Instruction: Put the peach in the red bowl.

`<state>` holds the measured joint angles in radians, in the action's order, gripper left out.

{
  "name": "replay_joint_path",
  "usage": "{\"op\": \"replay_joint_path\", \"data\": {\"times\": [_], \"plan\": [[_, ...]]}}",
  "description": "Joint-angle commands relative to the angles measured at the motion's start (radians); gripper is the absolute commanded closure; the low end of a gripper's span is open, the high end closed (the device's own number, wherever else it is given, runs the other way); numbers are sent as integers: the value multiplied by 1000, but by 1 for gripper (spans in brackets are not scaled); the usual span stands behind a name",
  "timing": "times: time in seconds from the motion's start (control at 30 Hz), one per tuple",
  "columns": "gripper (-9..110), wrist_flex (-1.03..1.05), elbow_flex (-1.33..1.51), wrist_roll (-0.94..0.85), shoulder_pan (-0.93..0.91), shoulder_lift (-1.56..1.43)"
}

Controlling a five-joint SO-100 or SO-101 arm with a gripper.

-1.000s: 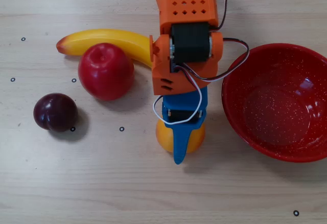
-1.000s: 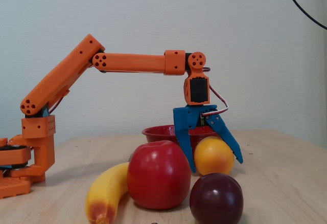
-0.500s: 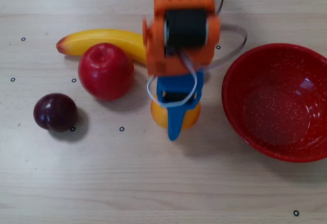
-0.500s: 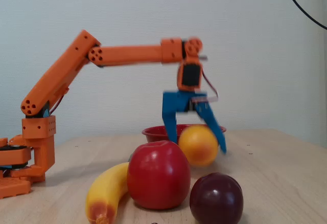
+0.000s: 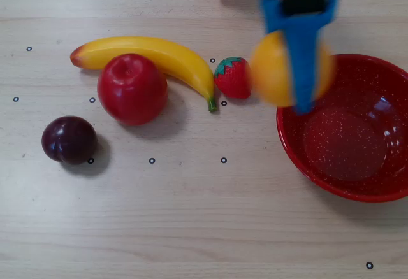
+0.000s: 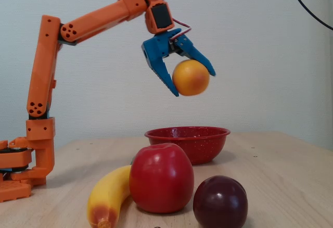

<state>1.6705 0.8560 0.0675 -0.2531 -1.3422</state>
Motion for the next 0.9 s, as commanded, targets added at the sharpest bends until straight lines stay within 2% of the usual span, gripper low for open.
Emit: {"op": "replay_joint_path", "data": {"times": [0.0,0.3,0.73,0.77,0.87], "plan": [[101,-94,8,-38,-84,-130],[101,-448,213,-15,-247,-69],[101,-525,229,23,-241,160],[97,-520,227,25,-239,170],[76,-492,216,5,-235,195]]}}
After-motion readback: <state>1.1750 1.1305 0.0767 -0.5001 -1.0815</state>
